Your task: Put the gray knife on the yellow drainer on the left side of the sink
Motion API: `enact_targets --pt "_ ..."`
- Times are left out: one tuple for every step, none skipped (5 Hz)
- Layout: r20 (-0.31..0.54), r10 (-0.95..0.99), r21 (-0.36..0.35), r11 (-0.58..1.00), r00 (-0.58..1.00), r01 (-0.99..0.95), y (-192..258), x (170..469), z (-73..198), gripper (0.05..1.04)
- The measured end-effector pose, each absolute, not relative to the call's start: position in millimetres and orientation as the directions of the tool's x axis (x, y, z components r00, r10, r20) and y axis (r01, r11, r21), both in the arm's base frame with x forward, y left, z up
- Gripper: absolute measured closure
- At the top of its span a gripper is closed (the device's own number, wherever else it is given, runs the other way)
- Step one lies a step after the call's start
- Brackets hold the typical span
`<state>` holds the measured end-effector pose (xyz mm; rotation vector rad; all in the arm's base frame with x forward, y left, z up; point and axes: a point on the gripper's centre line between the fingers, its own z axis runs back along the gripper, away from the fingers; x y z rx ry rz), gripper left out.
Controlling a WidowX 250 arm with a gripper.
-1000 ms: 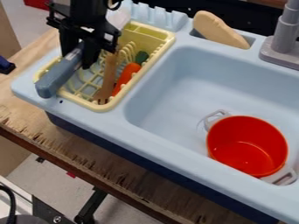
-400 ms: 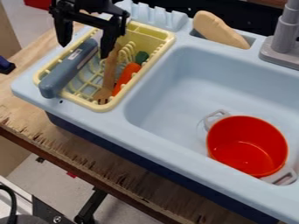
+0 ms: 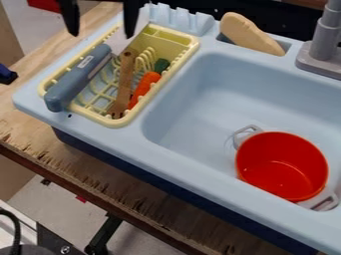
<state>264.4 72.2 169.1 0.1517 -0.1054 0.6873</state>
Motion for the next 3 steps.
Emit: enact_targets --pt "0.128 0.701 0.061 0.700 0.702 -0.711 46 263 173 0.086" --pt "0.106 0.756 0.050 0.644 0.645 -0.763 28 273 162 0.086" --pt "0.115 0.775 0.041 0.621 0.621 -0.783 11 294 149 0.086"
